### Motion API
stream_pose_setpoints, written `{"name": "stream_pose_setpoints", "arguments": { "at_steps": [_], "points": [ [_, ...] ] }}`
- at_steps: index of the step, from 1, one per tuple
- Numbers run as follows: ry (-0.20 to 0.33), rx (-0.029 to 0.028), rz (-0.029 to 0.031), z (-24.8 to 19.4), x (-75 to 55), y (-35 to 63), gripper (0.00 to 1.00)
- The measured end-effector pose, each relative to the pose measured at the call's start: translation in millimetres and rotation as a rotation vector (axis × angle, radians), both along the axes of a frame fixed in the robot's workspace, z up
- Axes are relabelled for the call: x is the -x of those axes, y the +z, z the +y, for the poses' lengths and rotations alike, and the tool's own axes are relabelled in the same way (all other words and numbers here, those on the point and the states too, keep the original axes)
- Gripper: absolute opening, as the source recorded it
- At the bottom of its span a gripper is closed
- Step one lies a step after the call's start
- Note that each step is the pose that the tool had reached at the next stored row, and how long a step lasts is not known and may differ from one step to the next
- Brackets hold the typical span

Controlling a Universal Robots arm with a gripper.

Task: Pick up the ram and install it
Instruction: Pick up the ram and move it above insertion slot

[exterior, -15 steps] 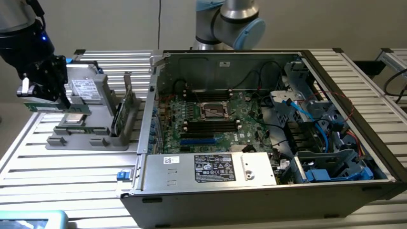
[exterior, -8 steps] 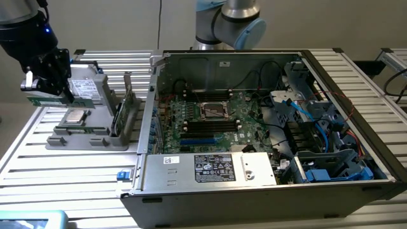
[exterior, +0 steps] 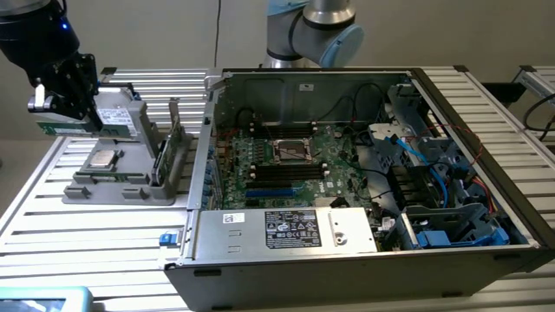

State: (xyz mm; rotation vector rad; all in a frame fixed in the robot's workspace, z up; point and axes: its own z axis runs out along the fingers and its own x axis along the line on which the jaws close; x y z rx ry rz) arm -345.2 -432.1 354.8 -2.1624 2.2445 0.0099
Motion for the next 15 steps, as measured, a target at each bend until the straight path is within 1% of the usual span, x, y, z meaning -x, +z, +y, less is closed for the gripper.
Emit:
{"name": "stream_pose_setpoints", "arguments": {
  "at_steps": [6,9,10,11,15],
  "points": [
    [0.000,0.0003,0.0002,-0.1,-0.8,0.2,0.13],
    [0.001,-0.0007,0.0002,-0.5,-8.1,4.4,0.13],
    [0.002,-0.0029,0.0001,-0.9,-10.1,6.9,0.13],
    [0.002,-0.0062,0.0001,-1.4,-12.0,10.2,0.13],
    [0.005,-0.0235,0.0001,-3.5,-19.7,25.1,0.13]
  ]
}}
